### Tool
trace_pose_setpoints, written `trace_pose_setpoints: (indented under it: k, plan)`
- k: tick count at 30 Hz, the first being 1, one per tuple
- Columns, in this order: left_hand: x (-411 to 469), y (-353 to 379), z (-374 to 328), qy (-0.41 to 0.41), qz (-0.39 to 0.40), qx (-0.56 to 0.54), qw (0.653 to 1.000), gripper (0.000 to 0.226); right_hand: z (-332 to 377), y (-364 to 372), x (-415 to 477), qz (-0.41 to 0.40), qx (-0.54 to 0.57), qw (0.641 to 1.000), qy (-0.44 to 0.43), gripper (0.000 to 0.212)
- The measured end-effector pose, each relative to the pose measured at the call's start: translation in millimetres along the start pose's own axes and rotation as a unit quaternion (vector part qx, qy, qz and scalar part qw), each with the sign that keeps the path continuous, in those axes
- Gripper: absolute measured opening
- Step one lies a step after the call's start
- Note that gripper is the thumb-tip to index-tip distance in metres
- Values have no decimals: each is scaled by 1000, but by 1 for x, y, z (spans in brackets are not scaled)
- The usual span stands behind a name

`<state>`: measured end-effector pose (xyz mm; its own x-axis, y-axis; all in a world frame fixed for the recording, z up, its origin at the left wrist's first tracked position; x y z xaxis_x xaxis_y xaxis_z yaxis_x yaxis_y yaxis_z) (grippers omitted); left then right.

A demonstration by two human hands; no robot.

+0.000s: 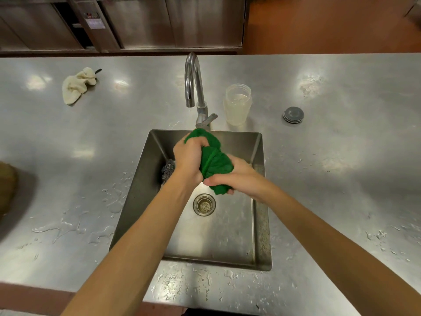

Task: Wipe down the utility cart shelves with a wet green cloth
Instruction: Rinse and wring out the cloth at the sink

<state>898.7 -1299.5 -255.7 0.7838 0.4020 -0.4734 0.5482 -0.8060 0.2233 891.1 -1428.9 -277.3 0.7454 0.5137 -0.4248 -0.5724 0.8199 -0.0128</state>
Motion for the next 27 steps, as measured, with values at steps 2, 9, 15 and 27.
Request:
trace_pose_setpoints:
  k: [2, 9, 15, 27]
  plan:
    - [6, -5, 5, -53, -70, -58, 994, 17, -4, -2, -5, -111, -89, 988, -57, 67]
    - [6, -9, 25, -160, -67, -80, 982, 33, -34, 33, -14, -269, -437, 834, -202, 97]
    - [-1, 3, 30, -48, -120, -61, 990, 24, -26, 15, 11, -276, -394, 866, -136, 38]
    - [-23, 15, -7, 224, 20, 155, 962, 43, 2, 10, 2, -40, 16, 994, -96, 22]
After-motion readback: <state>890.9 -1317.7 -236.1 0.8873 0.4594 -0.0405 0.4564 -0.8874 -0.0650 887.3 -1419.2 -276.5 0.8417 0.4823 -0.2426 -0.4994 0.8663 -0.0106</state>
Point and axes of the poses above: each hand's wrist, its own x-axis towards the middle knuckle, its own y-axis out of the palm, z = x × y, the point moved 1 cm from there along x, towards the middle knuckle, and after that the axes turned 3 degrees about x, right-handed, at the moved point
